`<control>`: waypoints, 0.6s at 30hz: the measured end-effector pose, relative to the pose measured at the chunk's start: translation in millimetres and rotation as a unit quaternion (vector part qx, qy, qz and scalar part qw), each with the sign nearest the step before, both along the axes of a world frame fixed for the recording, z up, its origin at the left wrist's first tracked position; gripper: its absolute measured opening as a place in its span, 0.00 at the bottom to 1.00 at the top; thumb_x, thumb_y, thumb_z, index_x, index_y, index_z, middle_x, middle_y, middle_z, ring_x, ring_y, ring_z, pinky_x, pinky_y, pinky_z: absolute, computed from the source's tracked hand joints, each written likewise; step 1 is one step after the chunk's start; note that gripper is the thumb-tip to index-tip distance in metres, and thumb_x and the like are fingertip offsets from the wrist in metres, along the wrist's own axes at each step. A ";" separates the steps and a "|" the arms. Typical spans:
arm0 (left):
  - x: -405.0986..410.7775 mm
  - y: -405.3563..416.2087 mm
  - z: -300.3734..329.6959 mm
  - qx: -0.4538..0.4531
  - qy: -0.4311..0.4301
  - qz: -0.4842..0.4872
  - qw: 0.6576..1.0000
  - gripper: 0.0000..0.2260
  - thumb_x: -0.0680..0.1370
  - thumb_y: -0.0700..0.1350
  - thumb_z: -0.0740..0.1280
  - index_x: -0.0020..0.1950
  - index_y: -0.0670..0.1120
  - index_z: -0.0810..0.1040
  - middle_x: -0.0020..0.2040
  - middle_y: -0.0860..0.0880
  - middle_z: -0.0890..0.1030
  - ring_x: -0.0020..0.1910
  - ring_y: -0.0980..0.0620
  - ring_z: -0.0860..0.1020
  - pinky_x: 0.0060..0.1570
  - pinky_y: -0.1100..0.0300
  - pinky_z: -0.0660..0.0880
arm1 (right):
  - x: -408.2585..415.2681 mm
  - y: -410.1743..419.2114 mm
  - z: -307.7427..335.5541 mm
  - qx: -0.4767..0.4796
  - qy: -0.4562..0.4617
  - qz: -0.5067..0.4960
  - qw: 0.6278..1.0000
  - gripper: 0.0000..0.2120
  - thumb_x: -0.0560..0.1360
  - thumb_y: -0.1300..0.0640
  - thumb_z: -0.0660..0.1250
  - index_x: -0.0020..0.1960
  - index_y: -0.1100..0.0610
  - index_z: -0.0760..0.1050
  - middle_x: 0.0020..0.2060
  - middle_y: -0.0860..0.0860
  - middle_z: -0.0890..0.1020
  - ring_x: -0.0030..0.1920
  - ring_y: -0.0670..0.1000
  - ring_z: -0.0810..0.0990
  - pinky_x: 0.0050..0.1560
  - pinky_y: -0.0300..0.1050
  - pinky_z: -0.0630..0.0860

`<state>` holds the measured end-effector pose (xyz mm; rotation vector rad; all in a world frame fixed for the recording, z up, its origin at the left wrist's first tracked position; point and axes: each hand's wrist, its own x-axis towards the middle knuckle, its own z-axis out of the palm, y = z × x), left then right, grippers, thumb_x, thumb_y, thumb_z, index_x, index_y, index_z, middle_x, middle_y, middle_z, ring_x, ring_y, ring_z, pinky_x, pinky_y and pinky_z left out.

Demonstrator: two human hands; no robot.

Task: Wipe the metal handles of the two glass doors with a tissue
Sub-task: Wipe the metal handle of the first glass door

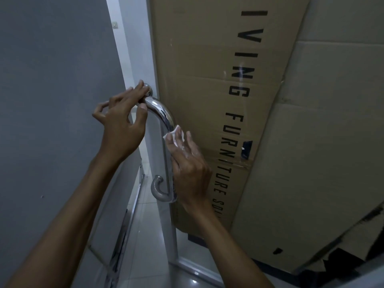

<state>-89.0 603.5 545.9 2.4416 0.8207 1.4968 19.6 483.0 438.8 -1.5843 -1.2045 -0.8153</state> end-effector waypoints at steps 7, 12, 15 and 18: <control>-0.6 -0.2 -0.6 -0.006 -0.003 -0.007 1.000 0.20 0.85 0.49 0.60 0.77 0.59 0.72 0.78 0.62 0.70 0.76 0.65 0.64 0.70 0.51 0.52 | -9.5 -7.5 -24.2 -0.017 0.054 0.019 0.998 0.20 0.81 0.63 0.67 0.72 0.53 0.77 0.70 0.53 0.79 0.72 0.58 0.76 0.54 0.55 0.86; -1.3 -0.7 -0.3 -0.007 -0.004 -0.007 1.000 0.20 0.84 0.50 0.59 0.77 0.59 0.72 0.78 0.62 0.70 0.75 0.65 0.63 0.71 0.48 0.53 | -10.1 2.8 -16.6 0.028 0.094 0.049 0.994 0.18 0.85 0.61 0.63 0.73 0.52 0.76 0.72 0.51 0.77 0.75 0.54 0.73 0.64 0.52 0.81; -2.1 -0.6 -0.9 -0.009 -0.003 -0.012 1.000 0.21 0.84 0.50 0.59 0.77 0.58 0.72 0.78 0.61 0.70 0.77 0.63 0.64 0.71 0.48 0.52 | -18.8 -5.8 -36.8 0.010 0.122 0.061 0.991 0.20 0.82 0.62 0.65 0.74 0.53 0.75 0.72 0.49 0.75 0.75 0.55 0.73 0.61 0.55 0.83; -1.7 -1.3 -1.1 -0.005 -0.006 -0.011 1.000 0.20 0.85 0.49 0.60 0.77 0.59 0.72 0.78 0.62 0.70 0.77 0.61 0.65 0.72 0.47 0.53 | -24.3 -3.0 -30.8 0.042 0.176 0.051 0.982 0.19 0.82 0.60 0.62 0.72 0.52 0.77 0.69 0.46 0.74 0.75 0.55 0.72 0.61 0.59 0.82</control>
